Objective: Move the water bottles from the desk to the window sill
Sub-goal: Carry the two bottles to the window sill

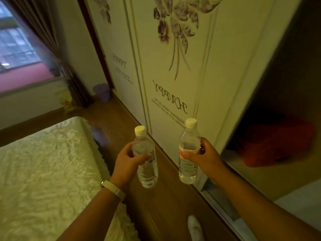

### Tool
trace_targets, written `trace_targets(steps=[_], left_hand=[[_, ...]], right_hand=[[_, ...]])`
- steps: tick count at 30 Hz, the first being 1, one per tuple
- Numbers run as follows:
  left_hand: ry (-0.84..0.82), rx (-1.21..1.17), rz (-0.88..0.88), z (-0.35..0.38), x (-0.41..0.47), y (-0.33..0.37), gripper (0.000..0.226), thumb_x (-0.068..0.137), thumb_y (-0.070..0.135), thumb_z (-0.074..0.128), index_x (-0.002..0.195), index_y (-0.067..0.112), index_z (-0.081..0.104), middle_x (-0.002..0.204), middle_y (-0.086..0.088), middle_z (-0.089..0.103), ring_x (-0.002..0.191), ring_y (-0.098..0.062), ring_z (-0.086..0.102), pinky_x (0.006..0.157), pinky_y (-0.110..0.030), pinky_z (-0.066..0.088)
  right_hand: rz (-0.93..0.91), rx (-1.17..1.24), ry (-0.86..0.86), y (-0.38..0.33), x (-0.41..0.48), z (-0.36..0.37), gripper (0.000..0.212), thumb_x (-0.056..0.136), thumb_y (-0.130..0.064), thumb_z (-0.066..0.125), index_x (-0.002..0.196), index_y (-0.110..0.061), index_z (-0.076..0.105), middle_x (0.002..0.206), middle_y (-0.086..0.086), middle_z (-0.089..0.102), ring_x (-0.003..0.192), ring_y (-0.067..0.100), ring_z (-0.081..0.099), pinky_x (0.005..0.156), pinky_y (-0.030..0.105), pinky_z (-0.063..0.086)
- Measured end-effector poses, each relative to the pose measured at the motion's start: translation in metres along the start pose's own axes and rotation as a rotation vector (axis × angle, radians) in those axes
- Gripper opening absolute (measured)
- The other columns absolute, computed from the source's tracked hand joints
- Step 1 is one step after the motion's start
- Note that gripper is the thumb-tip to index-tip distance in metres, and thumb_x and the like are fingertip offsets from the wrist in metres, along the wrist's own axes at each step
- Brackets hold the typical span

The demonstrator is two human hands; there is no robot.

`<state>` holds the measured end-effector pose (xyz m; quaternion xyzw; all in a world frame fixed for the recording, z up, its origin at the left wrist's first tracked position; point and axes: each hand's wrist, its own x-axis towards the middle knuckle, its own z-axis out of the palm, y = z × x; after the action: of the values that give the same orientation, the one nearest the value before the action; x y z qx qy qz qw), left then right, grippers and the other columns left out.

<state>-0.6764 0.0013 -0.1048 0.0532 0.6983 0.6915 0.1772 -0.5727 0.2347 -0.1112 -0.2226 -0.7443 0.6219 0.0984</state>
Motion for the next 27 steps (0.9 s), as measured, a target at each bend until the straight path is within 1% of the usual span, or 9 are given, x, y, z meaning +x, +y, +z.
trace_targets(steps=[4,7,9,12,14,17,19,22,27], left_hand=[[0.163,0.003,0.000,0.009,0.022,0.008,0.062,0.053,0.021,0.088,0.111,0.020,0.066,0.100,-0.002,0.076,0.093,-0.019,0.072,0.074,-0.032,0.054],[0.246,0.000,0.035,0.019,0.040,0.020,0.048,0.070,0.005,0.082,0.114,0.015,0.065,0.101,-0.005,0.074,0.094,-0.023,0.071,0.070,-0.027,0.053],[0.299,-0.003,0.069,0.027,0.052,0.029,0.044,0.074,-0.002,0.077,0.113,0.015,0.065,0.101,-0.003,0.074,0.092,-0.019,0.071,0.068,-0.024,0.054],[0.394,-0.011,0.112,0.034,0.062,0.038,0.043,0.074,-0.005,0.076,0.108,0.019,0.066,0.098,0.001,0.074,0.084,-0.009,0.072,0.066,-0.022,0.054],[0.445,-0.020,0.119,0.032,0.069,0.042,0.046,0.073,-0.004,0.077,0.113,0.015,0.065,0.100,-0.001,0.074,0.085,-0.012,0.072,0.067,-0.023,0.054],[0.511,-0.052,0.123,0.020,0.082,0.043,0.051,0.071,-0.004,0.078,0.118,0.012,0.065,0.104,-0.004,0.074,0.092,-0.017,0.073,0.070,-0.025,0.055],[0.548,-0.059,0.115,0.008,0.092,0.043,0.051,0.070,-0.004,0.079,0.116,0.014,0.066,0.103,-0.004,0.074,0.092,-0.018,0.073,0.071,-0.027,0.055],[0.592,-0.058,0.094,-0.016,0.112,0.037,0.048,0.070,-0.003,0.080,0.113,0.017,0.067,0.103,-0.005,0.075,0.092,-0.018,0.073,0.075,-0.030,0.055],[0.625,-0.100,0.052,-0.066,0.162,0.025,0.048,0.070,0.000,0.081,0.114,0.015,0.067,0.104,-0.006,0.075,0.096,-0.021,0.072,0.078,-0.035,0.055]], right_hand=[[-0.044,0.013,-0.149,-0.009,0.058,0.001,0.049,0.075,-0.033,0.082,0.116,-0.037,0.056,0.108,-0.009,0.066,0.098,0.010,0.064,0.073,0.024,0.055],[-0.087,0.028,-0.253,-0.025,0.101,-0.001,0.052,0.074,-0.036,0.083,0.119,-0.034,0.057,0.111,-0.007,0.067,0.101,0.014,0.065,0.083,0.034,0.058],[-0.118,0.024,-0.313,-0.035,0.128,-0.002,0.055,0.074,-0.036,0.083,0.122,-0.032,0.057,0.111,-0.006,0.067,0.101,0.014,0.065,0.086,0.036,0.058],[-0.146,0.017,-0.373,-0.045,0.157,0.004,0.053,0.074,-0.037,0.083,0.120,-0.032,0.057,0.109,-0.005,0.068,0.100,0.014,0.065,0.084,0.036,0.057],[-0.142,0.026,-0.408,-0.049,0.171,0.011,0.048,0.075,-0.034,0.082,0.116,-0.032,0.058,0.107,-0.006,0.068,0.098,0.013,0.065,0.080,0.032,0.057],[-0.113,0.050,-0.469,-0.049,0.191,0.026,0.045,0.076,-0.029,0.082,0.115,-0.030,0.060,0.105,-0.006,0.068,0.097,0.014,0.066,0.076,0.027,0.055],[-0.091,0.044,-0.507,-0.048,0.205,0.041,0.049,0.074,-0.030,0.083,0.117,-0.030,0.059,0.106,-0.006,0.069,0.098,0.014,0.067,0.077,0.030,0.056],[-0.059,0.027,-0.548,-0.045,0.228,0.071,0.056,0.073,-0.031,0.083,0.123,-0.028,0.058,0.110,-0.006,0.068,0.099,0.013,0.066,0.074,0.026,0.055],[-0.030,-0.024,-0.580,-0.046,0.276,0.132,0.063,0.071,-0.035,0.084,0.127,-0.029,0.055,0.113,-0.007,0.068,0.103,0.014,0.065,0.082,0.032,0.057]])
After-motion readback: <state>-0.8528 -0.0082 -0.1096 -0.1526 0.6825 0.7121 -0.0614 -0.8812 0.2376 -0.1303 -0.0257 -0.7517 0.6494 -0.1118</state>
